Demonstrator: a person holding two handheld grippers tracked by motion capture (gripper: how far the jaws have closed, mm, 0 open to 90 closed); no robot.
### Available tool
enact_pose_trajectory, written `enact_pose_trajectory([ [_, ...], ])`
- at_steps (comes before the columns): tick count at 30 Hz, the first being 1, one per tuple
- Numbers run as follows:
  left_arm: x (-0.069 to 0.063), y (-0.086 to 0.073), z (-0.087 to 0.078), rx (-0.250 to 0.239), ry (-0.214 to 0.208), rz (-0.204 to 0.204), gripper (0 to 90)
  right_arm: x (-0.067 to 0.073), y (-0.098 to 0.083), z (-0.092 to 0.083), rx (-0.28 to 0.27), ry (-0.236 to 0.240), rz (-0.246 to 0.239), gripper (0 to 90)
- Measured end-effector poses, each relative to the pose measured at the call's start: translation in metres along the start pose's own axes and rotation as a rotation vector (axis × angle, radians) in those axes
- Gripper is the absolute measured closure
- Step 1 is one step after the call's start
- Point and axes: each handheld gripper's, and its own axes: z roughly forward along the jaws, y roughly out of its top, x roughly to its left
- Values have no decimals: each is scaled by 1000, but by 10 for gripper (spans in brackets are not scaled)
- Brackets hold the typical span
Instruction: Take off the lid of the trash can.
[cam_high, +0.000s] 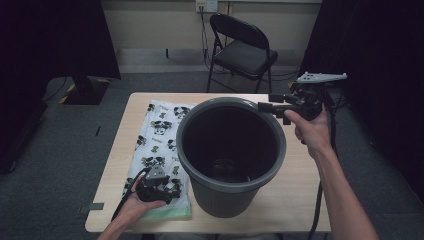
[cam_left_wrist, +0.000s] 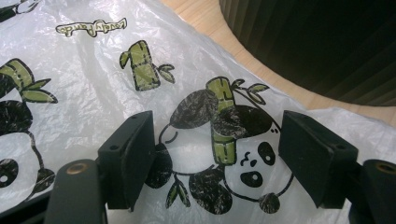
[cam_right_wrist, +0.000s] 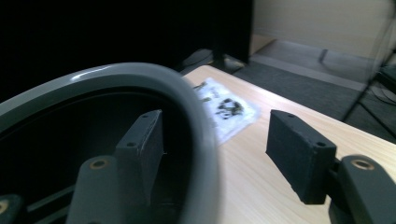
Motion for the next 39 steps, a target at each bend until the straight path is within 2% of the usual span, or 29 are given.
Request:
enact_pose_trajectory([
  [2, 0, -1, 0, -5, 2, 4, 265, 6, 2, 2, -2, 29, -18, 464],
  [3, 0, -1, 0, -5, 2, 4, 260, 8, 4, 3, 4, 53, -27, 481],
  [5, -1, -2, 1, -8, -1, 11, 251, 12, 7, 6, 19, 73, -39, 569],
  [7, -3, -3, 2, -20, -8, 10, 231, 15, 9, 8, 49, 86, -57, 608],
  [10, -2, -3, 1, -19, 0, 29, 224, 18, 11, 10, 81, 66, -83, 633],
  [12, -3, -4, 1, -25, 7, 31, 224, 21, 14, 15, 135, 39, -97, 652],
  [14, -3, -4, 1, -26, 9, 37, 224, 22, 16, 17, 163, 46, -99, 646],
  [17, -3, -5, 2, -27, 10, 42, 224, 25, 20, 20, 212, 27, -118, 648],
  [21, -3, -5, 2, -29, 10, 45, 222, 28, 30, 21, 210, -46, -129, 589],
  [24, -3, -5, 2, -30, 9, 46, 218, 24, 32, 23, 243, -77, -119, 589],
  [26, -3, -5, 2, -31, 8, 47, 217, 19, 30, 28, 288, -78, -107, 581],
  [28, -3, -5, 2, -32, 8, 48, 217, 18, 29, 31, 300, -76, -109, 581],
  [29, -3, -5, 2, -32, 8, 49, 217, 17, 27, 36, 325, -65, -114, 623],
  [32, -3, -5, 2, -34, 6, 48, 217, 18, 25, 43, 360, -72, -133, 654],
  [35, -3, -5, 3, -34, 7, 48, 217, 20, 25, 48, 399, -93, -156, 668],
  [37, -3, -5, 3, -34, 6, 48, 217, 21, 25, 51, 432, -135, -170, 706],
  [39, -3, -5, 3, -35, 6, 48, 217, 21, 25, 53, 456, -132, -175, 732],
])
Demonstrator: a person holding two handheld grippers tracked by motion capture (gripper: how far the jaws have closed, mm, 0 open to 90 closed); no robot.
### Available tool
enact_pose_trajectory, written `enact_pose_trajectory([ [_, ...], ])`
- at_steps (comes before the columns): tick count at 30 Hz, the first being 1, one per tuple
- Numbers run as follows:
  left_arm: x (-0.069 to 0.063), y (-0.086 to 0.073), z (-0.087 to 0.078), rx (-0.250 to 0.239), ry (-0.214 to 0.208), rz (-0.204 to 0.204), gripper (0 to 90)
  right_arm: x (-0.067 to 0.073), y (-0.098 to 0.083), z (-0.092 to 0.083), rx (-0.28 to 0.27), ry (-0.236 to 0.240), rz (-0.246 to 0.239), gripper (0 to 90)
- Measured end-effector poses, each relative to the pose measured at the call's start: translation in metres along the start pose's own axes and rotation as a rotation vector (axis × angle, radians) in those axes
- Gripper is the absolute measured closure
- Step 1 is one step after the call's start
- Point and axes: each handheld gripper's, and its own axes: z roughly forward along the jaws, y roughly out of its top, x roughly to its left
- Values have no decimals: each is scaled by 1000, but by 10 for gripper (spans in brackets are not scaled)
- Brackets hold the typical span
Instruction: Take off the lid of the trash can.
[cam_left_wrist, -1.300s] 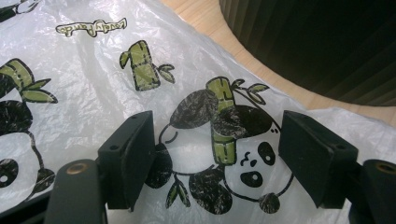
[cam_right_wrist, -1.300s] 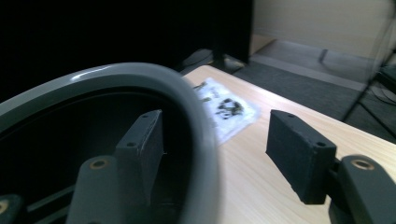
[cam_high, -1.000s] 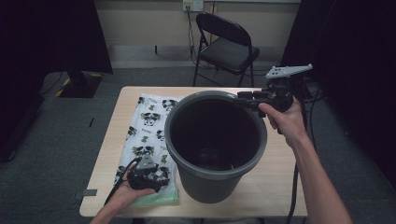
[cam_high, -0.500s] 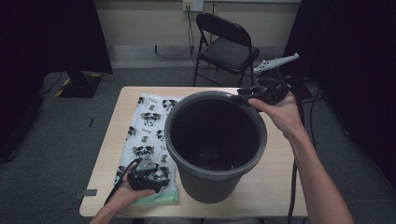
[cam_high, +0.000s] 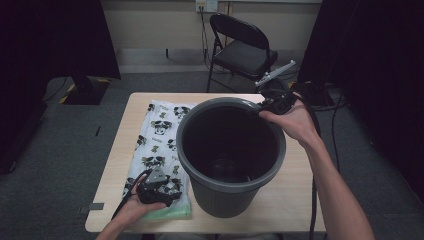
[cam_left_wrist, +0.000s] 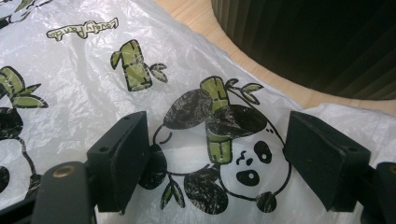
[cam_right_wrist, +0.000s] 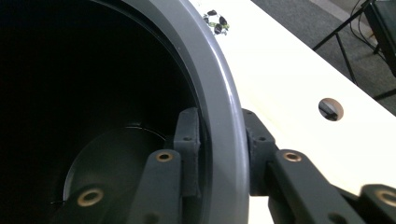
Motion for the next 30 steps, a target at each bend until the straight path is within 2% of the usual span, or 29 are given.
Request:
enact_pose_trajectory([
  [5, 0, 0, 0, -3, -2, -1, 217, 0, 1, 0, 4, -1, -4, 746],
  [13, 1, 0, 1, -8, -1, 0, 217, -1, 0, -5, -37, 6, 18, 758],
  [15, 1, 0, 1, -9, -1, -2, 216, -2, 0, -7, -65, 10, 27, 766],
  [19, 1, 0, 1, -9, -2, -2, 216, -4, 0, -11, -86, 29, 42, 773],
  [21, 1, 0, 1, -9, -1, -2, 217, -7, -2, -11, -105, 54, 60, 776],
  [25, 1, 0, 1, -8, -2, -1, 210, -9, -5, -9, -109, 73, 81, 776],
  [30, 0, 0, 1, -8, -1, 0, 209, -16, -9, -9, -135, 126, 122, 780],
])
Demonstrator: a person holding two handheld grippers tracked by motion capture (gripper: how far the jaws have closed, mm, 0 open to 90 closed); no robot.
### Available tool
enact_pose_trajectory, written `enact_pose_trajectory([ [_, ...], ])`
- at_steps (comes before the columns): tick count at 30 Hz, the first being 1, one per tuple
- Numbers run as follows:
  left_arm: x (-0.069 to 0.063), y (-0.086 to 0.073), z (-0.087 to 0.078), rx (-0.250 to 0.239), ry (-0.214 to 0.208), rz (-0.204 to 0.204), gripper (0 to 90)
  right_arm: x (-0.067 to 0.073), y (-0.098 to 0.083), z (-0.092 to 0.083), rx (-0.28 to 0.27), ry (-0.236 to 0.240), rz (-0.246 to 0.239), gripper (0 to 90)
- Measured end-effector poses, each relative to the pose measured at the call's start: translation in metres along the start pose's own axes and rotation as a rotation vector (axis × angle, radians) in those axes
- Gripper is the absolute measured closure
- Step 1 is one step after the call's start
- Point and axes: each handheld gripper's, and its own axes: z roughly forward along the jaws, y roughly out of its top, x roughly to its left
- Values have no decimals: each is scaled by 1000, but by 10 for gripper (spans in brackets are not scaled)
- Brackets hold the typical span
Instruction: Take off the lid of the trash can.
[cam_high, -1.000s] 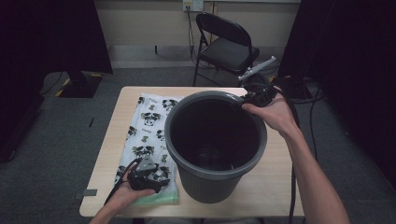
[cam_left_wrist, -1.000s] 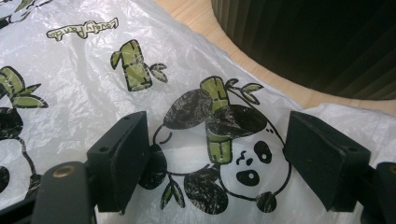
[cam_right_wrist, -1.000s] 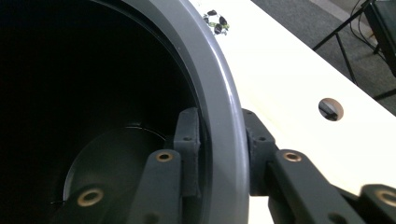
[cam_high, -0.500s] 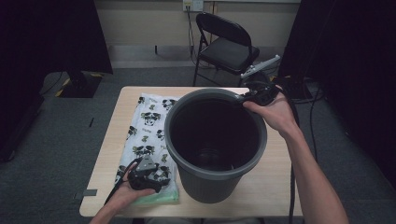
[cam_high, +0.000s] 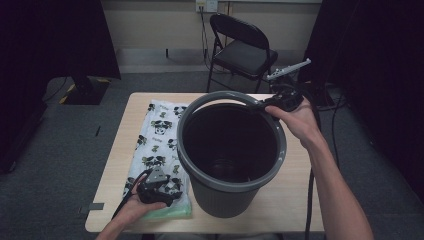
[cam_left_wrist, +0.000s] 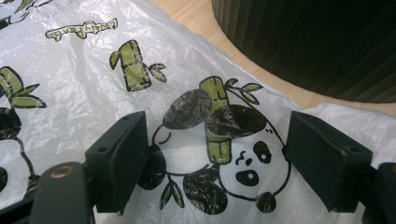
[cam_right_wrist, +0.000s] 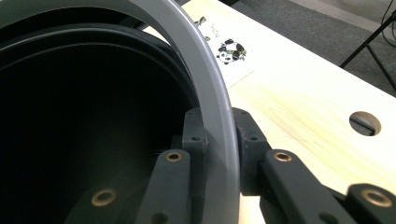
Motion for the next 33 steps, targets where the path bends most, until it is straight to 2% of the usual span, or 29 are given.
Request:
enact_pose_trajectory([
  [5, 0, 0, 0, -4, -3, -4, 209, -1, 0, 0, -5, 8, 8, 780],
  [9, 0, 0, 0, -3, -3, -2, 207, -3, -2, 1, -25, 42, 24, 782],
  [13, 0, 0, 0, -1, -1, -1, 206, -3, -2, 2, -24, 48, 23, 782],
  [18, 0, 0, 0, -4, -3, -2, 205, -7, -2, 1, -23, 82, 47, 782],
  [21, 0, 0, 0, -4, -3, -1, 205, -9, -3, 1, -40, 96, 66, 790],
  [22, 0, 0, 0, -5, -3, 0, 205, -12, -5, 0, -56, 121, 83, 793],
  [24, 0, 0, 0, -4, -3, 0, 205, -13, -5, -1, -65, 130, 86, 793],
  [27, 0, 0, 0, -5, -3, 0, 205, -11, -3, -2, -60, 116, 79, 793],
  [33, 0, 0, 1, -7, -5, -7, 205, -14, -5, -4, -91, 138, 94, 794],
])
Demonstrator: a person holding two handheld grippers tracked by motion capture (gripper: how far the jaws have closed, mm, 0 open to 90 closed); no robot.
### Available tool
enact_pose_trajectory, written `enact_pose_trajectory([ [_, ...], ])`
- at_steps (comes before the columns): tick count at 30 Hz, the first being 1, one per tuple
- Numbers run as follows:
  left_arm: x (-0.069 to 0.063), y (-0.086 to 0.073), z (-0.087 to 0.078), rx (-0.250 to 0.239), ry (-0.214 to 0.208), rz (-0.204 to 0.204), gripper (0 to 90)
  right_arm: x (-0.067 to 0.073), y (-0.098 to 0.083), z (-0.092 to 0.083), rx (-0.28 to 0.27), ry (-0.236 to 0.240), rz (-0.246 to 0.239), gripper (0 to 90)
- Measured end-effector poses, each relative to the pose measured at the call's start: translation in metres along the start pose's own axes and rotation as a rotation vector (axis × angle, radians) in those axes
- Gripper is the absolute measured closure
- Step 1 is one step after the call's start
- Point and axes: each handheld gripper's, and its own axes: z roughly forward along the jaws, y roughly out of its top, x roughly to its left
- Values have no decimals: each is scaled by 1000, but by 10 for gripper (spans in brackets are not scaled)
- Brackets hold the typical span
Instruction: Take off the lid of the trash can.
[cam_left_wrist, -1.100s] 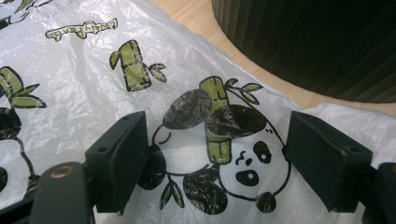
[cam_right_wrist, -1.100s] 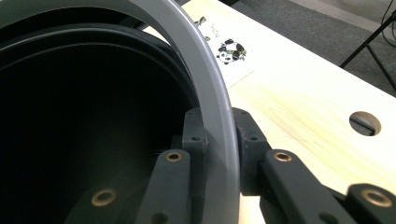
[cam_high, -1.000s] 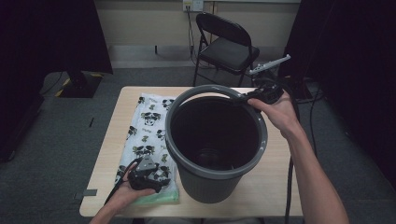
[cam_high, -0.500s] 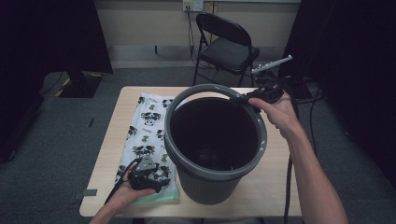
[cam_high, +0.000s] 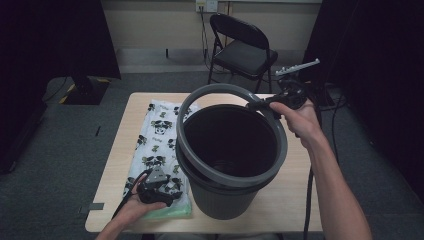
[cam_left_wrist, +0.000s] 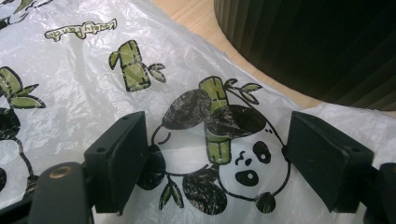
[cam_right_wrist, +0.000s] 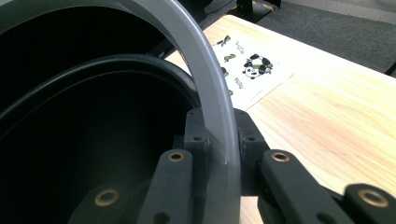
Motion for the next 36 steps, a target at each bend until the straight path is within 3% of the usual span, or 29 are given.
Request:
enact_pose_trajectory([
  [7, 1, 0, 0, -2, 0, 4, 204, -7, 0, -5, -65, 37, 39, 793],
  [11, 1, 0, 0, 0, 1, 6, 204, -12, 0, -7, -116, 6, 76, 793],
  [18, 1, 0, 0, 1, 1, 5, 204, -13, 2, -4, -127, -8, 86, 793],
  [24, 1, 1, 0, 1, 1, 2, 204, -23, 6, -2, -191, -69, 146, 794],
  [28, 1, 1, 0, 0, -2, 2, 201, -37, 16, 1, -205, -112, 196, 795],
  [30, 1, 1, 0, 2, -2, 2, 201, -40, 18, 3, -206, -94, 203, 794],
  [31, 1, 1, 0, 3, -2, 6, 201, -46, 23, 7, -207, -115, 210, 794],
  [35, 1, 1, 1, 3, 0, 7, 201, -53, 28, 11, -233, -120, 248, 795],
  [36, 1, 1, 0, 5, -1, 7, 201, -57, 31, 14, -246, -147, 270, 794],
])
